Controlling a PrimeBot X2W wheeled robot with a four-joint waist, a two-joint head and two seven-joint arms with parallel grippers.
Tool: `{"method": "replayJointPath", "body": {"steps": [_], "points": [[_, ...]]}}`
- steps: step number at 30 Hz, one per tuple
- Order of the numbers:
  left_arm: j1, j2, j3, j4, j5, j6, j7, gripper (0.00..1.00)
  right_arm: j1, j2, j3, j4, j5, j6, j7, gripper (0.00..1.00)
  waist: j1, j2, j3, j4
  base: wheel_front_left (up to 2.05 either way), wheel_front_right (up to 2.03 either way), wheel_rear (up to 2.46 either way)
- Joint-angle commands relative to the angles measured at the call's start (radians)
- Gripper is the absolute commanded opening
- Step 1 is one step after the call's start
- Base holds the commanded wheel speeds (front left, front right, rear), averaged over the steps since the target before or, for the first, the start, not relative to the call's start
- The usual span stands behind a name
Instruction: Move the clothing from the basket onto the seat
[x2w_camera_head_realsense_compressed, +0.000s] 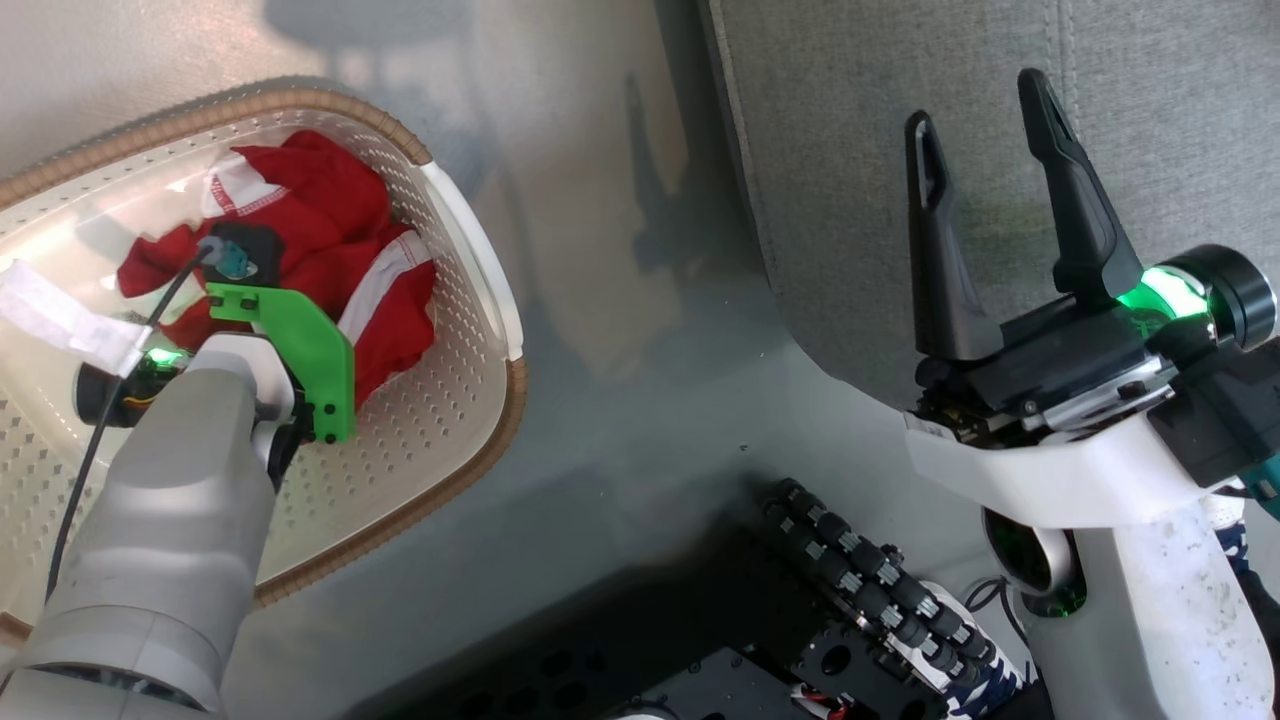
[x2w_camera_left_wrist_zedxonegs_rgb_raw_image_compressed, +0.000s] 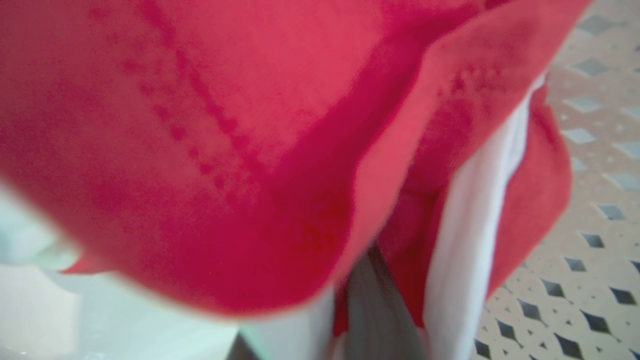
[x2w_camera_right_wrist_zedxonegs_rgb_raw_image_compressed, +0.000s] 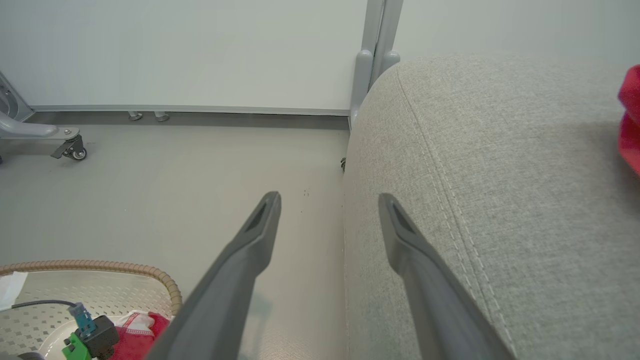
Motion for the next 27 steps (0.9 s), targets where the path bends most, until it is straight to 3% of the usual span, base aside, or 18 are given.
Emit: {"method": "replayJointPath", "body": {"steps": [1, 10, 20, 27], "points": [[-0.001, 0.022, 0.006, 0.001, -0.007, 0.003, -0.010, 0.00, -0.019, 0.002, 0.002, -0.001, -0.001, -0.002, -0.003, 1.00, -0.0001, 0.0000, -0.009, -0.005, 0.00, 0.00, 0.00], [0.043, 0.039, 0.046, 0.000, -0.061, -0.007, -0.083, 0.00, -0.093, -0.005, 0.028, 0.027, -0.006, -0.002, -0.003, 1.00, -0.0001, 0.0000, -0.096, -0.024, 0.00, 0.00, 0.00], [0.159, -0.049, 0.001, 0.000, -0.056, -0.031, -0.191, 0.00, -0.066, -0.090, -0.001, 0.075, -0.025, -0.002, -0.003, 1.00, -0.0001, 0.0000, -0.395, 0.110, 0.00, 0.00, 0.00], [0.225, -0.066, -0.051, -0.010, -0.041, -0.037, -0.301, 0.00, -0.002, -0.124, -0.005, 0.104, -0.018, -0.002, -0.003, 1.00, -0.0001, 0.0000, -0.576, 0.189, 0.00, 0.00, 0.00]]}}
